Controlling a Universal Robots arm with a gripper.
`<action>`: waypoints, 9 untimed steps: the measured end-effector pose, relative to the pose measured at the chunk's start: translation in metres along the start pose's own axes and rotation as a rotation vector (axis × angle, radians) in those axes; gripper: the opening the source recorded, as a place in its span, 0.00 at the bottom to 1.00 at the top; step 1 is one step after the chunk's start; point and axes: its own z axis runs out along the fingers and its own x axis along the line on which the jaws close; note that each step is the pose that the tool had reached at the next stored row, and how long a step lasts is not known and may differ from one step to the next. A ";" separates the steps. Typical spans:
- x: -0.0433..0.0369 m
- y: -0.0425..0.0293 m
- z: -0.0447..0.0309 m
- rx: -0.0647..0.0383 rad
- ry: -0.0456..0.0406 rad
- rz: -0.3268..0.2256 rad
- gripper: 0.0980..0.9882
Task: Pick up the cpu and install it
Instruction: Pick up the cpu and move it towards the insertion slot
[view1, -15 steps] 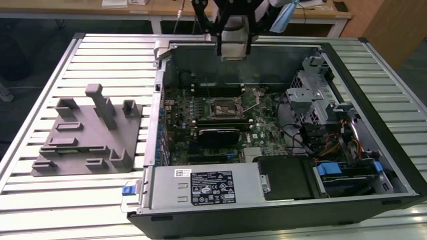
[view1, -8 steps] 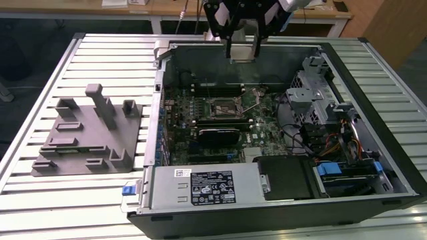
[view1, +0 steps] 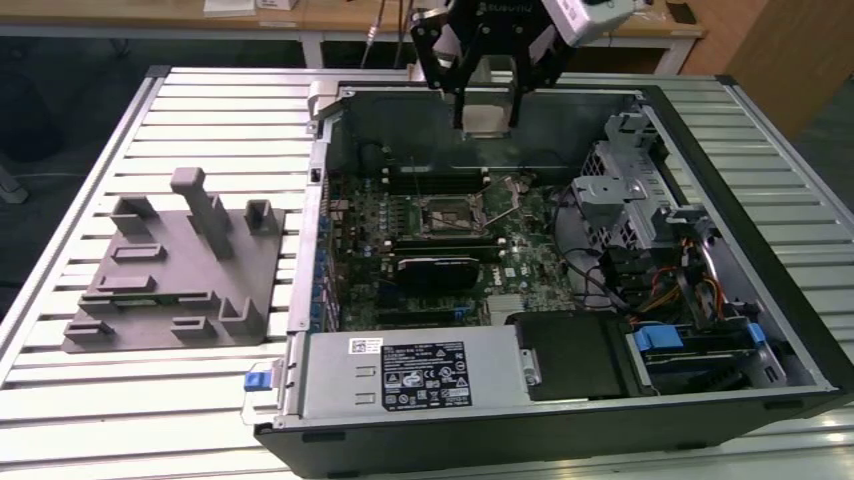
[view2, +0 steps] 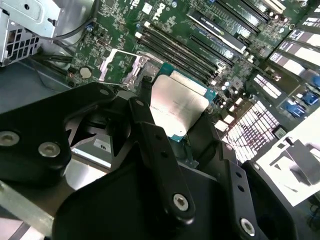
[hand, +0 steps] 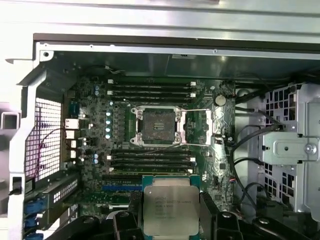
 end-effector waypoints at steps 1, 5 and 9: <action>-0.0003 -0.0001 0.0020 0.000 -0.0001 0.000 0.50; -0.0012 -0.0003 0.0092 0.000 -0.0001 0.000 0.50; -0.0021 -0.0005 0.0166 0.000 0.0000 0.000 0.50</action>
